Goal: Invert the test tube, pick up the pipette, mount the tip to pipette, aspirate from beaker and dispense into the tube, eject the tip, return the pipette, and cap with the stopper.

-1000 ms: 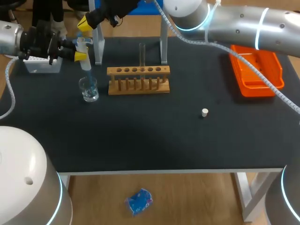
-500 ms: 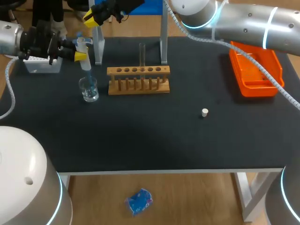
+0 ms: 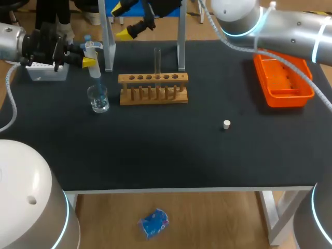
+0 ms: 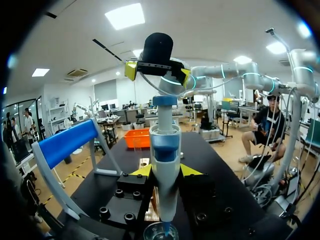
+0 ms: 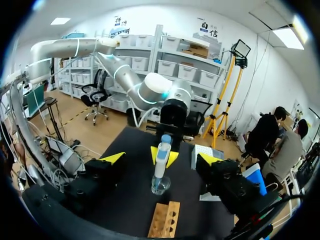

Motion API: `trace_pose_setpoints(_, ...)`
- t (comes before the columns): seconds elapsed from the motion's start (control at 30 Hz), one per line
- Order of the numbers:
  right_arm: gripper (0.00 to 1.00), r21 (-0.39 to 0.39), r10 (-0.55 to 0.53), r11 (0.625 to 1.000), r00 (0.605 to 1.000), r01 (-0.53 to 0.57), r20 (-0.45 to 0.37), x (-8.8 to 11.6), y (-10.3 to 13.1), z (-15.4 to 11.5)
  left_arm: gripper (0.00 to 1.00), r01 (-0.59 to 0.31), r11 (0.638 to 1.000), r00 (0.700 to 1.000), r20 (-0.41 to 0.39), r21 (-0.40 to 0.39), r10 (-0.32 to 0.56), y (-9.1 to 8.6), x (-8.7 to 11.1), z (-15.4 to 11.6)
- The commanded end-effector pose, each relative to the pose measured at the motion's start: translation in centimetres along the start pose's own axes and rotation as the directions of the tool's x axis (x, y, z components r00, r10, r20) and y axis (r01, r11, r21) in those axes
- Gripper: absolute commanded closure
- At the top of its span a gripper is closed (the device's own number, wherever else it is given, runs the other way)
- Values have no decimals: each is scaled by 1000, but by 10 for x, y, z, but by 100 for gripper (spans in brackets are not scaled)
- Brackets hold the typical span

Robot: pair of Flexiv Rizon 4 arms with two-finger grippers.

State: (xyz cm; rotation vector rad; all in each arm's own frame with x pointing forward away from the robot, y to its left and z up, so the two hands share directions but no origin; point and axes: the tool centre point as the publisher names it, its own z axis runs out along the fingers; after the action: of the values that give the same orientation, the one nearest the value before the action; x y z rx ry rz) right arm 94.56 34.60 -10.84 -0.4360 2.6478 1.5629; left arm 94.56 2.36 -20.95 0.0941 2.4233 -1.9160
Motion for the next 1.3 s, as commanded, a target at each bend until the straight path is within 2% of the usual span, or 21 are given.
trace_pose_setpoints(0.03,0,-1,7,1000,1000,-7,16,12,-15,-22,100,0,1000,1000,1,-3,0,-1,1,-1)
trace_pose_setpoints(0.33,0,-6,24,1000,999,-24,34,21,-50,-56,100,0,1000,1000,1,-3,0,-1,1,-1)
trace_pose_setpoints(0.63,0,-27,24,999,999,-23,41,18,-94,-87,100,0,1000,1000,1,-3,0,-1,1,-1)
trace_pose_setpoints(0.87,0,11,-35,999,999,35,13,18,-136,-91,100,0,1000,1000,1,-3,0,-1,1,-1)
trace_pose_setpoints(1.07,0,7,-14,1000,1000,14,-1,16,-160,-85,100,0,1000,1000,1,-3,0,-1,1,-1)
trace_pose_setpoints(1.3,0,0,32,999,999,-32,37,10,-184,-84,100,0,1000,1000,1,-3,0,-1,1,-1)
